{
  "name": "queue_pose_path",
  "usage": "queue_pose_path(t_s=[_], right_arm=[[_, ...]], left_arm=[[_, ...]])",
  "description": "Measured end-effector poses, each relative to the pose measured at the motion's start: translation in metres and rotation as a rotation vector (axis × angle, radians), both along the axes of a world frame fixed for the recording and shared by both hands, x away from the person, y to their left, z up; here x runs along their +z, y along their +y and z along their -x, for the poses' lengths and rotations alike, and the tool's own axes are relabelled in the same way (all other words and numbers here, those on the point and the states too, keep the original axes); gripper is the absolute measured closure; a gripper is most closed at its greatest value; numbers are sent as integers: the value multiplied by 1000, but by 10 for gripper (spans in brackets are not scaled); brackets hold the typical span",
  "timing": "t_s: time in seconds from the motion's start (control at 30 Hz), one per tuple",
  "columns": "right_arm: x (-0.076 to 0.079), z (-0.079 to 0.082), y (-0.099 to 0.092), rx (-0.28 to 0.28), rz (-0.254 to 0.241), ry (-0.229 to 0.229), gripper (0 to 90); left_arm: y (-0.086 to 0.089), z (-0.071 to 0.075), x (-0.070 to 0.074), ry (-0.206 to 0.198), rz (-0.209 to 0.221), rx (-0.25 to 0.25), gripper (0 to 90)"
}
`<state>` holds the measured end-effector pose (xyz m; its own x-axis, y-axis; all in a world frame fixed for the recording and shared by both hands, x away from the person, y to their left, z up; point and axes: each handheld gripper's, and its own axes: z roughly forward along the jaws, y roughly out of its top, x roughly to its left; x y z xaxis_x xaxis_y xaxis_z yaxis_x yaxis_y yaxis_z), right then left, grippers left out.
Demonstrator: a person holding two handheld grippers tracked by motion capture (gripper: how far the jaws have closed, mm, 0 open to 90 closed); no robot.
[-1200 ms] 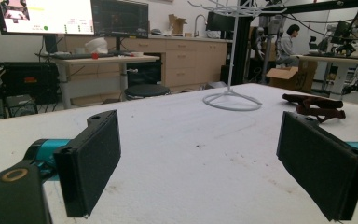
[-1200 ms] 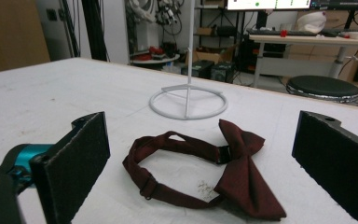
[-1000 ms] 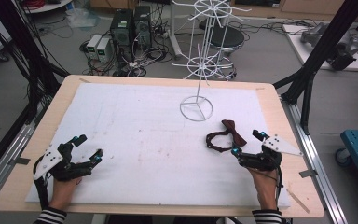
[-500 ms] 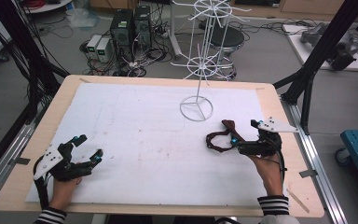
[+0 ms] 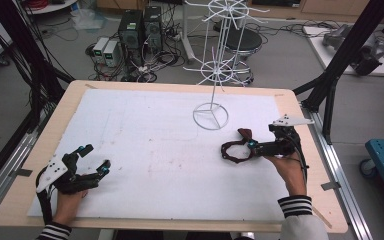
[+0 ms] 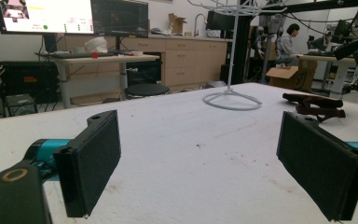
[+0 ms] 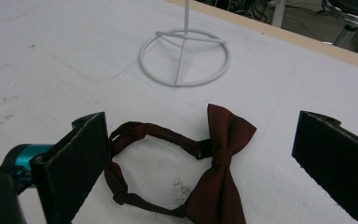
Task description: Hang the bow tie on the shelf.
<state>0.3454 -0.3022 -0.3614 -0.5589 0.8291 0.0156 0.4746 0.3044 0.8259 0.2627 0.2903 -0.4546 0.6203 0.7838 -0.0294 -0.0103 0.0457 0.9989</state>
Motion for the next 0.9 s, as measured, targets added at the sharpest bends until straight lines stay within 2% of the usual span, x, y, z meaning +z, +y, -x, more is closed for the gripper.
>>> queue_pose_path(t_s=[0.2, 0.63, 0.9], right_arm=[[-6, -12, -3, -10, 37, 61, 34], [-13, -31, 2, -4, 109, 148, 36], [-25, -45, 4, -15, 149, 216, 50]], left_arm=[[0, 0, 0, 4, 4, 2, 139], [0, 0, 0, 4, 4, 2, 139], [0, 0, 0, 4, 4, 1, 139]])
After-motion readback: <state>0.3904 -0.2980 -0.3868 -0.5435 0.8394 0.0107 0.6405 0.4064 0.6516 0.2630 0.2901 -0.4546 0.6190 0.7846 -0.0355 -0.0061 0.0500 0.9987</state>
